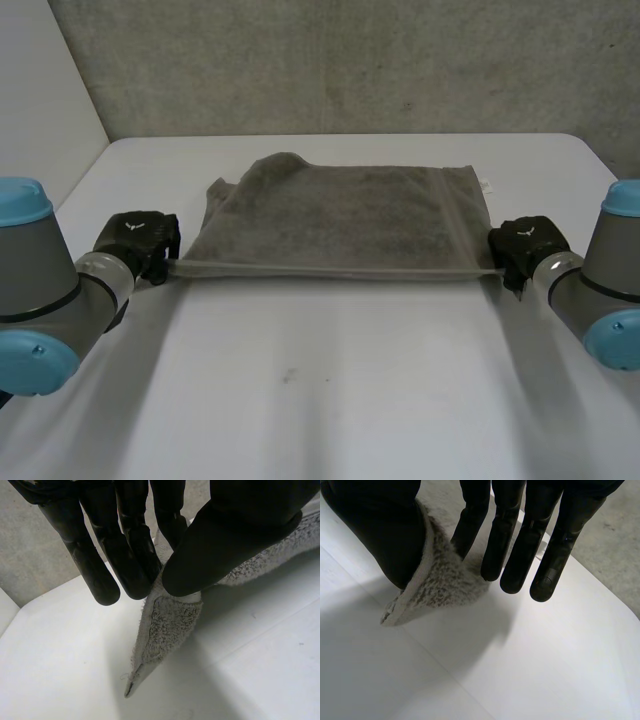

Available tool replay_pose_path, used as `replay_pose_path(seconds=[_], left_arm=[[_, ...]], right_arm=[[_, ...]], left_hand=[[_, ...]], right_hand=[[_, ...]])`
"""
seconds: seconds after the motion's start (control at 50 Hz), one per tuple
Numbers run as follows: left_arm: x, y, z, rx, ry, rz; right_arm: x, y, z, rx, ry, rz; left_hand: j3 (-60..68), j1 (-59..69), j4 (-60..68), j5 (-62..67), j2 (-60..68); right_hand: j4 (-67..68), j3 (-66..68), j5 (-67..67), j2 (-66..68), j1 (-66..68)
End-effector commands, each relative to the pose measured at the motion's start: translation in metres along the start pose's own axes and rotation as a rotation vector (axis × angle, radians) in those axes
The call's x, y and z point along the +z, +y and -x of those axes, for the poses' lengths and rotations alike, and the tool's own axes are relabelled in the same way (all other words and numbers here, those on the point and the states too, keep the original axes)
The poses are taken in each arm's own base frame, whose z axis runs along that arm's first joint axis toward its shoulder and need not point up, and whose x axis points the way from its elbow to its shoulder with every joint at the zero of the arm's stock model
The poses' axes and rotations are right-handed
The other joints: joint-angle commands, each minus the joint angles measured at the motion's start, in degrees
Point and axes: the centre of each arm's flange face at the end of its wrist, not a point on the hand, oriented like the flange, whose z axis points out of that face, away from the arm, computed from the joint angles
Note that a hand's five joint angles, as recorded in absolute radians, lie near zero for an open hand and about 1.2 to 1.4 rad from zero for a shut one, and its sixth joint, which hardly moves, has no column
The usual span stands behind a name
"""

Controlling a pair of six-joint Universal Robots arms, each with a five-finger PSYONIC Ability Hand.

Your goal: Fold the towel.

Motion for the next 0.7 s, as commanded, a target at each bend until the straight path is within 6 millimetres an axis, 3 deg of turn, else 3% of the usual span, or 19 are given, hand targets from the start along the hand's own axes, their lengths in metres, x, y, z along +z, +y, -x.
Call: replay_pose_path(seconds=[0.02, 0.16, 0.2, 0.3, 0.42, 0.46, 0.56, 0.62, 0.7], left_arm=[[-0.001, 0.005, 0.002, -0.001, -0.006, 0.018], [-0.011, 0.012, -0.003, 0.012, 0.011, 0.053], [-0.023, 0.014, -0.008, 0.016, 0.026, 0.07], [-0.044, 0.015, -0.014, 0.049, 0.048, 0.087], [-0.073, 0.013, -0.021, 0.161, 0.076, 0.095], [-0.081, 0.013, -0.021, 0.188, 0.081, 0.109], [-0.109, 0.017, -0.022, 0.272, 0.113, 0.186], [-0.123, 0.016, -0.022, 0.311, 0.129, 0.215], [-0.122, 0.013, -0.022, 0.331, 0.136, 0.204]], right_arm=[[-0.005, 0.0, -0.017, 0.039, 0.036, 0.006], [-0.018, -0.006, -0.026, 0.044, 0.048, 0.003], [-0.026, -0.007, -0.025, 0.033, 0.041, 0.009], [-0.066, -0.012, -0.028, -0.085, -0.02, 0.096], [-0.094, -0.005, -0.039, -0.144, -0.072, 0.206], [-0.116, -0.014, -0.044, -0.18, -0.078, 0.226], [-0.142, -0.021, -0.056, -0.203, -0.087, 0.277], [-0.148, -0.023, -0.062, -0.216, -0.102, 0.284], [-0.147, -0.028, -0.061, -0.214, -0.127, 0.242]], left_hand=[[10.2, 11.1, 10.2, 10.7, 10.2], [10.2, 11.1, 10.2, 10.7, 10.2], [10.2, 11.1, 10.2, 10.7, 10.2], [10.2, 11.1, 10.2, 10.7, 10.2], [10.2, 11.1, 10.2, 10.7, 10.2], [10.2, 11.1, 10.2, 10.7, 10.2], [10.2, 11.1, 10.2, 10.7, 10.2], [10.2, 11.1, 10.2, 10.7, 10.2], [10.2, 11.1, 10.2, 10.7, 10.2]], right_hand=[[29.2, 29.3, 29.0, 29.2, 22.1], [29.3, 29.4, 29.1, 29.3, 22.2], [29.3, 29.4, 29.1, 29.3, 22.2], [29.3, 29.4, 29.1, 29.3, 22.2], [29.3, 29.4, 29.1, 29.3, 22.2], [29.3, 29.4, 29.1, 29.3, 22.2], [29.3, 29.4, 29.1, 29.3, 22.2], [29.3, 29.4, 29.1, 29.3, 22.2], [29.3, 29.4, 29.1, 29.3, 22.2]])
